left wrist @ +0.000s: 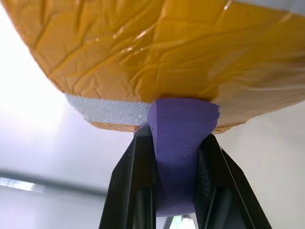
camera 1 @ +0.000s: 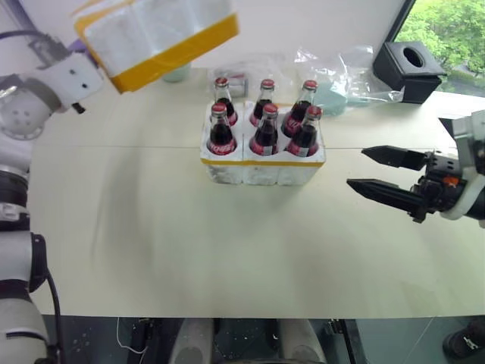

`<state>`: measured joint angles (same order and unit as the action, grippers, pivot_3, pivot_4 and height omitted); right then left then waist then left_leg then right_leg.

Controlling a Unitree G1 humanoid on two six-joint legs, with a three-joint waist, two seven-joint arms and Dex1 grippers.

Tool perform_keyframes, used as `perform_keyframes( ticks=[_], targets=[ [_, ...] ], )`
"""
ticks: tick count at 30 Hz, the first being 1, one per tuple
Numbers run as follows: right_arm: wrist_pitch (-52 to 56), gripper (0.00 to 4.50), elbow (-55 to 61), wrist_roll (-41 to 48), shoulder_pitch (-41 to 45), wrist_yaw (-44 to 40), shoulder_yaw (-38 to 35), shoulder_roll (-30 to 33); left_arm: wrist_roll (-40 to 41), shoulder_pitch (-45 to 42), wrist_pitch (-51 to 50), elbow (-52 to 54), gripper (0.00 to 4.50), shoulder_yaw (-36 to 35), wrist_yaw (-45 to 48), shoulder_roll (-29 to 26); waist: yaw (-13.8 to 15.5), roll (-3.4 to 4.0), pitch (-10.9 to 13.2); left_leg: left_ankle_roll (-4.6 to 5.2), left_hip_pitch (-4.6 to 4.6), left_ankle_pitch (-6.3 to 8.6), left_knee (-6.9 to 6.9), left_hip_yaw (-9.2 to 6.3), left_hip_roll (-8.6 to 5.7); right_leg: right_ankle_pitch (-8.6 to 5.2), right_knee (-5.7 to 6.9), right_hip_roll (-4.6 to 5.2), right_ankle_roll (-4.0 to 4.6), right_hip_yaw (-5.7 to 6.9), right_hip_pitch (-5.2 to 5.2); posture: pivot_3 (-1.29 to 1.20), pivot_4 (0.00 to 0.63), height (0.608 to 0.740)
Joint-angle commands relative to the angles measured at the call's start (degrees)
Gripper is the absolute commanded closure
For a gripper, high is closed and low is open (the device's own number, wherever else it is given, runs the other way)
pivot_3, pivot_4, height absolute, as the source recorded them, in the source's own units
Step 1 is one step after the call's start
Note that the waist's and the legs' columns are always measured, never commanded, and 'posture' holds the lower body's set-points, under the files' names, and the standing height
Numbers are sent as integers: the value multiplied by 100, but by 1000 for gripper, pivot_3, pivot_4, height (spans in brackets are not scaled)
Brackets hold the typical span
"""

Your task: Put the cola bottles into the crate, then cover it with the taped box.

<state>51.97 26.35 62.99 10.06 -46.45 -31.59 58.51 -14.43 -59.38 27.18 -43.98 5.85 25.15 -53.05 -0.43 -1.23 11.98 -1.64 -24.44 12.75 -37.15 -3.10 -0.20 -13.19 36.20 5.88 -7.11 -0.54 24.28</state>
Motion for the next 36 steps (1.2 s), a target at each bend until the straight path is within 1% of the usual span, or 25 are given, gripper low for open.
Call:
perform_keyframes(
  ticks=[1, 4, 8, 13, 18, 25, 28, 32, 35, 36],
  targets=[
    [-125, 0, 92, -28, -13, 27, -188, -1, 503, -227, 213, 594, 4023, -251, 435, 94, -10, 0, 0, 0, 0, 0, -1, 0, 0, 0, 0, 0, 0, -1, 0, 0, 150, 739],
    [-117, 0, 88, -27, -29, 75, -200, -19, 710, -237, 334, 809, 4023, -262, 758, 193, -37, 0, 0, 1, 1, 0, 0, 0, 0, 0, 1, 0, 0, -1, 0, 0, 150, 739],
    [-108, 0, 85, 26, -15, 157, -213, -56, 704, -276, 667, 767, 4023, -124, 1137, 265, -50, 0, 0, 1, 5, -1, 1, 0, 0, 0, 4, -2, 0, -1, 0, 0, 150, 739],
    [-106, 0, 125, 42, -17, 253, -202, -122, 463, -661, 1347, -38, 4023, 96, 1493, 389, -18, 0, 0, 1, 4, -1, -3, 0, 0, 0, 3, -2, -1, -1, -3, 0, 150, 739],
    [-111, 0, 168, 72, -47, 370, -210, -191, 187, -1098, 2012, -710, 4023, 331, 1548, 558, -16, 0, 0, 1, 3, -1, -4, 0, -1, 0, 1, -2, -1, -1, -4, 0, 150, 739],
    [-113, 0, 307, 134, -169, 525, -305, -295, -266, -1488, 2479, -1230, 4023, 603, 1324, 868, -22, 0, 0, 1, 3, -1, -3, -1, -1, 1, 2, -2, -2, -1, -5, 0, 150, 739],
    [-108, 0, 367, 181, -241, 621, -375, -339, -493, -1546, 2646, -1330, 4023, 710, 1191, 862, -32, 0, 0, 1, 4, -1, -3, 0, -1, 1, 2, -2, -2, -1, -5, 0, 150, 739],
    [-130, 0, 425, 238, -299, 721, -412, -381, -963, -1601, 2787, -1448, 4023, 854, 773, 745, -30, 0, 0, 1, 5, -1, -3, -1, -1, 1, 3, -2, -2, -1, -4, 0, 150, 739],
    [-152, 0, 441, 247, -291, 792, -383, -416, -1087, -1552, 2791, -1462, 4023, 897, 624, 732, -23, 0, 0, 1, 4, -1, -3, -1, -1, 1, 3, -2, -3, -1, -4, 0, 150, 739],
    [-162, 0, 433, 245, -270, 809, -361, -425, -1122, -1495, 2785, -1432, 3567, 899, 577, 729, -21, 0, 0, 1, 4, -1, -3, -1, -1, 1, 3, -2, -3, -1, -4, 0, 150, 739]
  ],
)
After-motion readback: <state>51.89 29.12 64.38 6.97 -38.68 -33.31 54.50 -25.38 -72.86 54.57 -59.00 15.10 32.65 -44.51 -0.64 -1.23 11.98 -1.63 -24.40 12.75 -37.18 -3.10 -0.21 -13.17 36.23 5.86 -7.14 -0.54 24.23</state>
